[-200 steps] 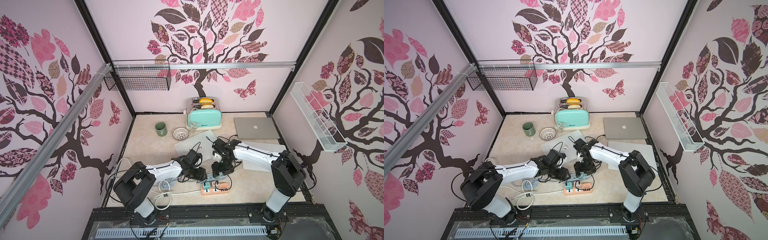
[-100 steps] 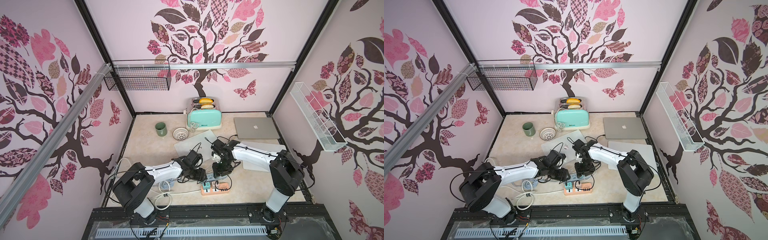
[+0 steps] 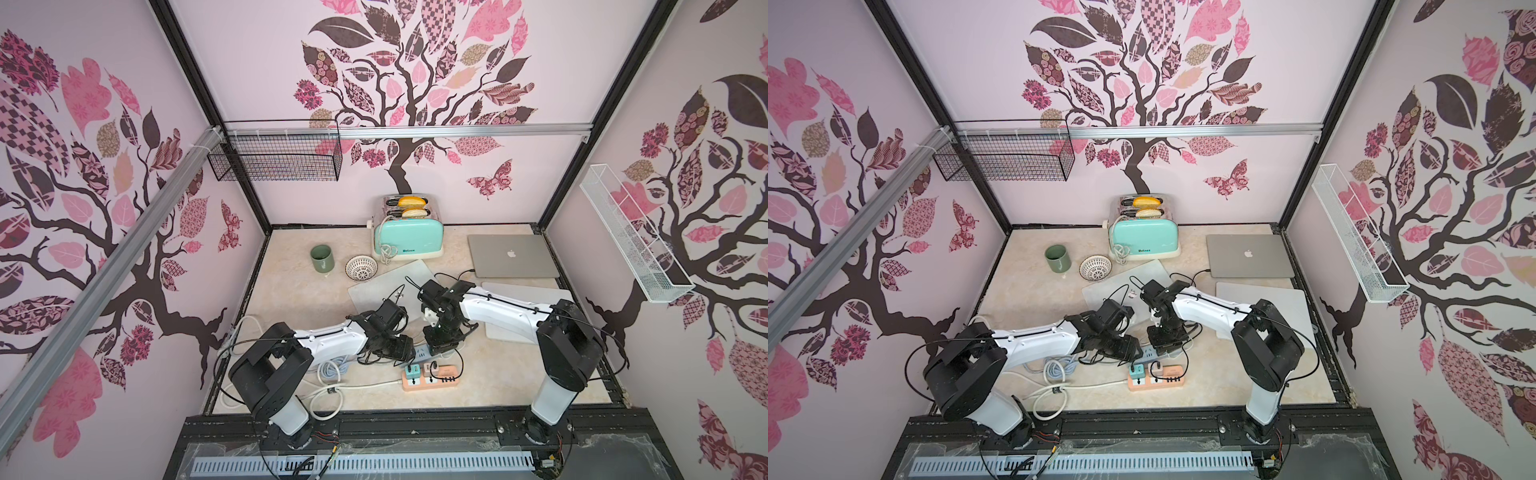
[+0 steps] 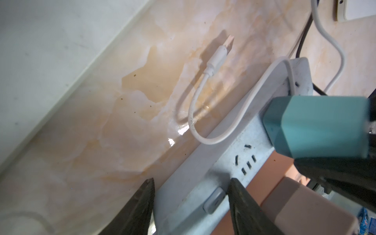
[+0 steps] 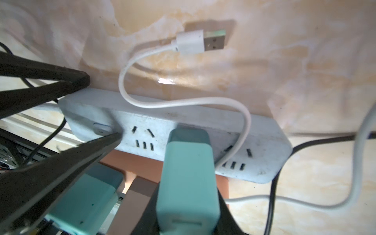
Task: Unplug the laptop charger
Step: Remove the plug from the socket.
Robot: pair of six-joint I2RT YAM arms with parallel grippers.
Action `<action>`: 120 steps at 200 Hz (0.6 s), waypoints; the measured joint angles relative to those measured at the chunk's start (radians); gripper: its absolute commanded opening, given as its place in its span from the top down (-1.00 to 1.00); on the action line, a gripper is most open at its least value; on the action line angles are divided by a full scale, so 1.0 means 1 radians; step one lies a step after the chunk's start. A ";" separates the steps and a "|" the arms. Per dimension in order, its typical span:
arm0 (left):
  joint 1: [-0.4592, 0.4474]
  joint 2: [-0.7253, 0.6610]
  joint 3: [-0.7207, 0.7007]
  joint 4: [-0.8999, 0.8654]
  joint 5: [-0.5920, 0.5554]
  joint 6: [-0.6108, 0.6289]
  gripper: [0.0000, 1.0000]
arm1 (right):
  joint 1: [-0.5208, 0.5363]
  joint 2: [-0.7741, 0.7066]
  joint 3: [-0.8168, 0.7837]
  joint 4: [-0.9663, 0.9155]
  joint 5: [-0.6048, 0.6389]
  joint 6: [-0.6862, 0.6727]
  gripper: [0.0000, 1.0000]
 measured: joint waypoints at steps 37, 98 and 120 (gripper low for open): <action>-0.009 0.010 -0.007 0.045 -0.008 -0.014 -0.18 | 0.000 0.000 0.003 0.000 0.007 0.007 0.87; -0.043 0.063 0.014 0.137 -0.042 -0.015 -0.18 | 0.000 -0.004 0.003 0.001 0.008 0.027 0.90; -0.045 0.069 0.013 0.154 -0.041 -0.015 -0.17 | 0.000 -0.008 0.003 0.004 0.016 0.034 0.90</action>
